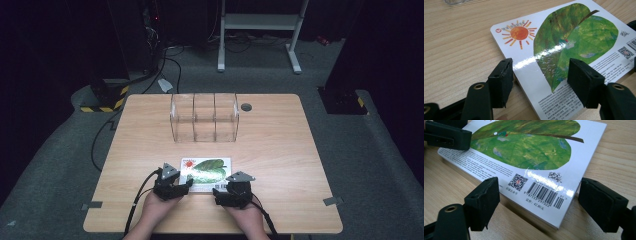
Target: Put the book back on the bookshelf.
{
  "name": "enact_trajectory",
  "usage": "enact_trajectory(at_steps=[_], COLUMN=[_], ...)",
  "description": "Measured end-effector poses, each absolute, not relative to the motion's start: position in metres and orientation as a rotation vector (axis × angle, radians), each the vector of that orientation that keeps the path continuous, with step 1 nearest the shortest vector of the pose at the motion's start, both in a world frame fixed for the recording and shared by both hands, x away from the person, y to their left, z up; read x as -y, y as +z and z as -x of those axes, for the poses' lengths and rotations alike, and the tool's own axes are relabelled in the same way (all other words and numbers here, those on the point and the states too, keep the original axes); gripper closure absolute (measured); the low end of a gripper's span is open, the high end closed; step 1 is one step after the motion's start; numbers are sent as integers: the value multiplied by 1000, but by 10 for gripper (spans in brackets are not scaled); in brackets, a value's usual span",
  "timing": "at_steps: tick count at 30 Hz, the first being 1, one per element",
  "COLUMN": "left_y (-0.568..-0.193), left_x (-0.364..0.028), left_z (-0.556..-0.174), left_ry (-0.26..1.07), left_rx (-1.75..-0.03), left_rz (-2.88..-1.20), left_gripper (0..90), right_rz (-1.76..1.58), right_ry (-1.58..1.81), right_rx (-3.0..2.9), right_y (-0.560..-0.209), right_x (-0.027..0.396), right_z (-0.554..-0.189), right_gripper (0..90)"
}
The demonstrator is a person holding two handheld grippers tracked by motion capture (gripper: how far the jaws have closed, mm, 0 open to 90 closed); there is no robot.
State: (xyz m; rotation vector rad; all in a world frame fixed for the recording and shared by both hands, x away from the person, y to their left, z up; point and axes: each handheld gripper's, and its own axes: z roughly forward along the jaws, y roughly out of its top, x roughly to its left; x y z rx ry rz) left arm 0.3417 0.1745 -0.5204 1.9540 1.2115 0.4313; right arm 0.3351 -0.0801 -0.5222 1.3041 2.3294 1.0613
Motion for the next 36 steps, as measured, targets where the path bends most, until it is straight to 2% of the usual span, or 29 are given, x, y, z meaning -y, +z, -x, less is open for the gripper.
enact_trajectory(at_steps=[7, 36], left_y=[-521, -496], left_x=[-180, -182], left_z=[-342, -335], left_ry=[413, 458], left_rx=[-1233, -1156], left_rz=[-1912, -1807], left_gripper=[447, 436], right_rz=[-1303, -1268], right_ry=[1057, 1053], right_rx=[-2333, -2346], right_y=[-522, -523], right_x=[78, 76], right_z=[-336, -334], right_gripper=[146, 91])
